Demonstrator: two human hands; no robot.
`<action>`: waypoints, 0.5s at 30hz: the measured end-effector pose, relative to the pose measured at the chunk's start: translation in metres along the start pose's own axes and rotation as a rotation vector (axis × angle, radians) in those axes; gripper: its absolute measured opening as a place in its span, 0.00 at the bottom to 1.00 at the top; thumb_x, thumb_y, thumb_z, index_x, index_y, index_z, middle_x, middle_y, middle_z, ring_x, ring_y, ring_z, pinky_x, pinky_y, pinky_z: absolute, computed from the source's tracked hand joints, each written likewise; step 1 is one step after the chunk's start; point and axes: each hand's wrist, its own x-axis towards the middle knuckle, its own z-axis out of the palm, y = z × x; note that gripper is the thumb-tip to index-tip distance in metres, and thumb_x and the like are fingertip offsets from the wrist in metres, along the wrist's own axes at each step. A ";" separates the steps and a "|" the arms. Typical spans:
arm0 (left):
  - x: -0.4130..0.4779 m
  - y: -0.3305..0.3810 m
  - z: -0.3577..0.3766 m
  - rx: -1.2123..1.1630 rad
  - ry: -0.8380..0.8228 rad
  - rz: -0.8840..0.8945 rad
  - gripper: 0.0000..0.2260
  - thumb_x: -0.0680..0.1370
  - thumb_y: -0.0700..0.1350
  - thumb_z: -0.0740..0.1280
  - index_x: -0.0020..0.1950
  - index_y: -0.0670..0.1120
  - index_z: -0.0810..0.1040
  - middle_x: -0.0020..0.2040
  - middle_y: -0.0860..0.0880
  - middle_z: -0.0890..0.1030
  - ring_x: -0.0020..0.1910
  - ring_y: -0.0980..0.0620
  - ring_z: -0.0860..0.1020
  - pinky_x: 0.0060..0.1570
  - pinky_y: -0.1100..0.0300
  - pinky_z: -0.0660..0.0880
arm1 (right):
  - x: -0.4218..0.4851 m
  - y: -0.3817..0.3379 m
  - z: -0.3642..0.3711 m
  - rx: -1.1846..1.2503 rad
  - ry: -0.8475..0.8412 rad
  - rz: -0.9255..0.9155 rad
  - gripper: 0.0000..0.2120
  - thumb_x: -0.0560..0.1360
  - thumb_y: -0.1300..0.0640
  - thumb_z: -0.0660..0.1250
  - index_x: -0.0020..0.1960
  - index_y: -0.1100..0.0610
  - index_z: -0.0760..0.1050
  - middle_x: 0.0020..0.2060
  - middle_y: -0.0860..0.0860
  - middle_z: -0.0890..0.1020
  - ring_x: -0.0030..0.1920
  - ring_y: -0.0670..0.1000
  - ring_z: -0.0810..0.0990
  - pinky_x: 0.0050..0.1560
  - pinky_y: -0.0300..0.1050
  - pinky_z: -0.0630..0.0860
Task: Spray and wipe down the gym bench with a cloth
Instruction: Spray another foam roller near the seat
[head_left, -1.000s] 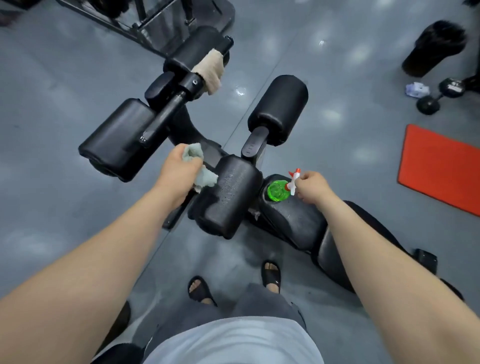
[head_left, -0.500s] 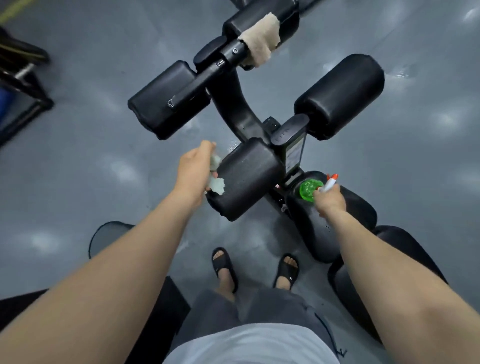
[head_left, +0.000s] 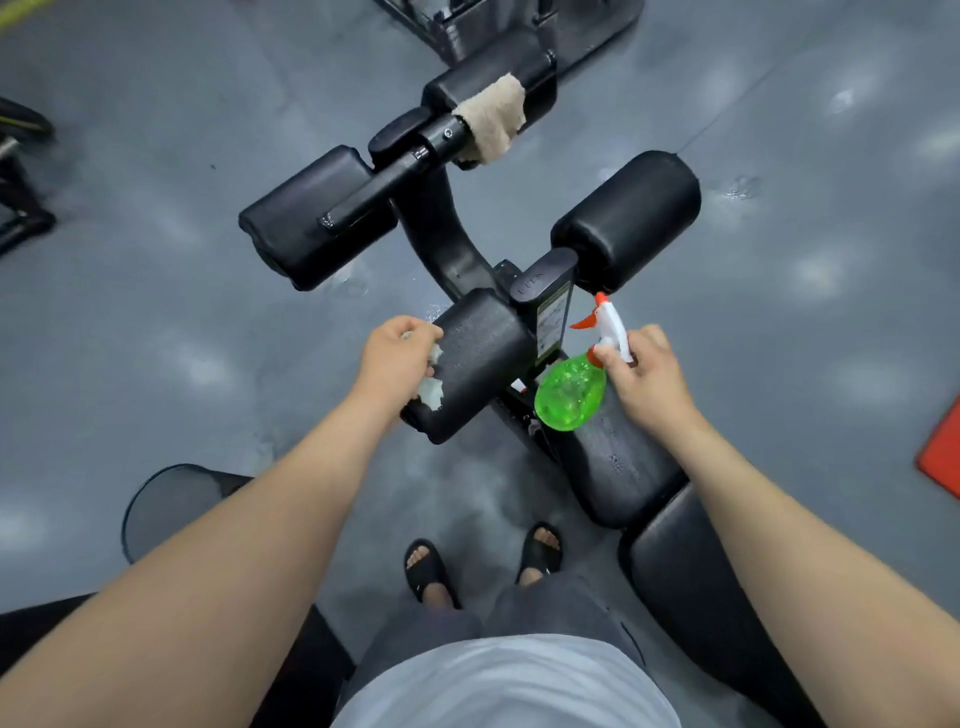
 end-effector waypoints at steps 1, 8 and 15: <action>-0.001 -0.001 0.000 -0.002 -0.003 0.011 0.07 0.79 0.43 0.65 0.50 0.42 0.82 0.37 0.50 0.77 0.33 0.51 0.74 0.27 0.64 0.69 | -0.001 -0.011 0.000 0.034 0.023 0.001 0.15 0.80 0.52 0.68 0.37 0.48 0.69 0.41 0.47 0.68 0.41 0.36 0.72 0.41 0.30 0.65; 0.002 0.000 -0.013 0.007 -0.004 0.052 0.07 0.77 0.44 0.64 0.46 0.45 0.82 0.36 0.52 0.79 0.31 0.53 0.75 0.31 0.61 0.70 | -0.006 -0.077 0.017 0.517 -0.153 0.141 0.28 0.85 0.44 0.47 0.65 0.62 0.76 0.42 0.59 0.86 0.44 0.53 0.86 0.52 0.48 0.82; 0.005 -0.010 -0.028 0.026 0.025 0.059 0.07 0.78 0.42 0.64 0.47 0.44 0.82 0.35 0.51 0.77 0.30 0.53 0.73 0.28 0.64 0.71 | -0.006 -0.094 0.035 0.342 -0.347 0.077 0.13 0.79 0.48 0.67 0.60 0.33 0.72 0.59 0.45 0.79 0.40 0.52 0.86 0.53 0.43 0.74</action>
